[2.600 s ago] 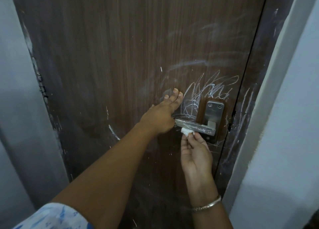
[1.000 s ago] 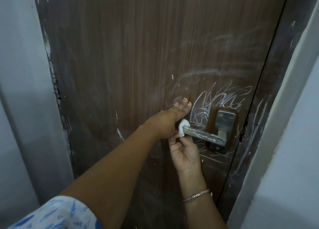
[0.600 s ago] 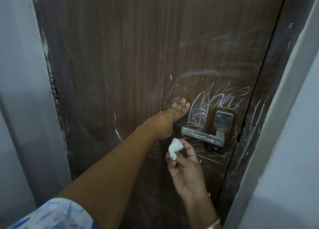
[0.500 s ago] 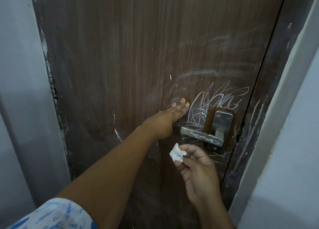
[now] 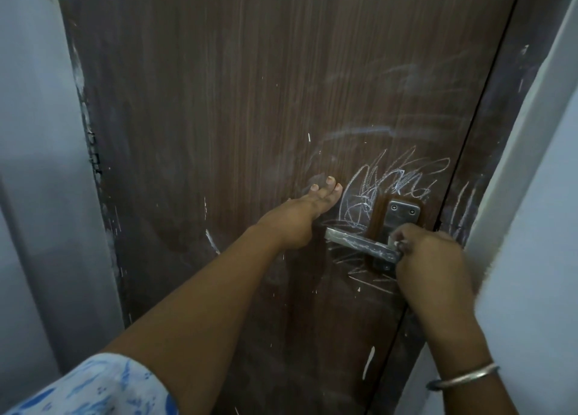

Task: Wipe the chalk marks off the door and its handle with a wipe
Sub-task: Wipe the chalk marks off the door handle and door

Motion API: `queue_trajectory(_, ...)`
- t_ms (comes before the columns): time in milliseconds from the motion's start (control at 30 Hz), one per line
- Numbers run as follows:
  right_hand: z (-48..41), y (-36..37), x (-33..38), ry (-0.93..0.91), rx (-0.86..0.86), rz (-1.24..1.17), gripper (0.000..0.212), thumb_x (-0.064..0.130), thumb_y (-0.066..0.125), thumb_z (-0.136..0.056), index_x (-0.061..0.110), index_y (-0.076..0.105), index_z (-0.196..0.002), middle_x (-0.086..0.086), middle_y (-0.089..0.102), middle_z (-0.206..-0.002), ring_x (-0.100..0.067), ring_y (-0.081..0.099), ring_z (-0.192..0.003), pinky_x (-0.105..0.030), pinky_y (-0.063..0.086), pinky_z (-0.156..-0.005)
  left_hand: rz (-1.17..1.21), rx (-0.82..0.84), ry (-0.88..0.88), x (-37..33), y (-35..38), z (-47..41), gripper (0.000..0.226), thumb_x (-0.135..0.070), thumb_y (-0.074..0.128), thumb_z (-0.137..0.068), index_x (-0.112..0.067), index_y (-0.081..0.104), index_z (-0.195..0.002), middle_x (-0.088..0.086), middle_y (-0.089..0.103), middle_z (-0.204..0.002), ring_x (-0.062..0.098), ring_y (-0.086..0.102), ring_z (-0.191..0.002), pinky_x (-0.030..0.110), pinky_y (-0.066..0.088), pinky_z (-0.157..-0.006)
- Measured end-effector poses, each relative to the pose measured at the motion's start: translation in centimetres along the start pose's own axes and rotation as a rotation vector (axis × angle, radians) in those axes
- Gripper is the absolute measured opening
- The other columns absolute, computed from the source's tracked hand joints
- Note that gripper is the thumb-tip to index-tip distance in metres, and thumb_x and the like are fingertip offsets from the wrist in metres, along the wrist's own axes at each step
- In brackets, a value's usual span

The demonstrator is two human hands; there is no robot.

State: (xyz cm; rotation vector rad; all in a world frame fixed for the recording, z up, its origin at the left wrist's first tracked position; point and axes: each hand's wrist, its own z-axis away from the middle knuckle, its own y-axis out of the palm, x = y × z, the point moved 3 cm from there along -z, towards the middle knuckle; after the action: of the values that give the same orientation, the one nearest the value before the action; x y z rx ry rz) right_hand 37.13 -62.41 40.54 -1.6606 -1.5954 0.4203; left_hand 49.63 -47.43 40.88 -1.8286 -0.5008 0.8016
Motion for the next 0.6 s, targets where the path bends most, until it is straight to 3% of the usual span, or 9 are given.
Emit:
queue_trajectory(233,0.6,1.1,2.8,-0.159,-0.073,0.081,0.026,-0.015,0.071,-0.053,0.006,0.066,-0.069,-0.012,0.061,-0.059,-0.032,0.058,-0.058,-0.029,0.047,-0.048,0.013,-0.007,0.005,0.3,0.2,0.0,0.105,0.025,0.039,-0.070,-0.031,-0.003,-0.148,-0.013,-0.015,-0.156,0.011,-0.010,-0.144,0.047,0.011,-0.119)
queue_trajectory(300,0.2,1.6,4.2,-0.189,-0.039,0.060,0.023,-0.014,0.066,-0.057,0.006,0.065,-0.069,-0.013,0.061,-0.059,-0.033,0.059,-0.058,-0.030,0.046,-0.048,0.018,-0.006,0.000,0.3,0.1,0.0,0.104,0.025,0.038,-0.071,-0.031,-0.003,-0.148,-0.014,-0.015,-0.156,0.011,-0.011,-0.144,0.047,0.008,-0.119)
queue_trajectory(433,-1.6,2.5,6.3,-0.240,0.047,0.065,0.020,-0.004,0.055,-0.077,0.008,0.064,-0.091,-0.013,0.065,-0.079,-0.033,0.062,-0.079,-0.030,0.036,-0.059,-0.015,-0.039,0.014,0.5,0.5,-0.2,0.095,0.017,0.043,-0.080,-0.033,-0.001,-0.148,-0.014,-0.014,-0.156,0.011,-0.009,-0.145,0.050,0.004,-0.116)
queue_trajectory(600,-0.7,2.5,6.4,-0.288,0.002,0.059,0.027,-0.007,0.075,-0.049,0.011,0.058,-0.060,-0.006,0.057,-0.051,-0.026,0.055,-0.049,-0.021,0.026,-0.048,-0.048,-0.029,0.024,0.8,0.5,-0.2,0.092,0.014,0.044,-0.083,-0.033,-0.003,-0.148,-0.014,-0.014,-0.156,0.011,-0.009,-0.145,0.050,0.003,-0.116)
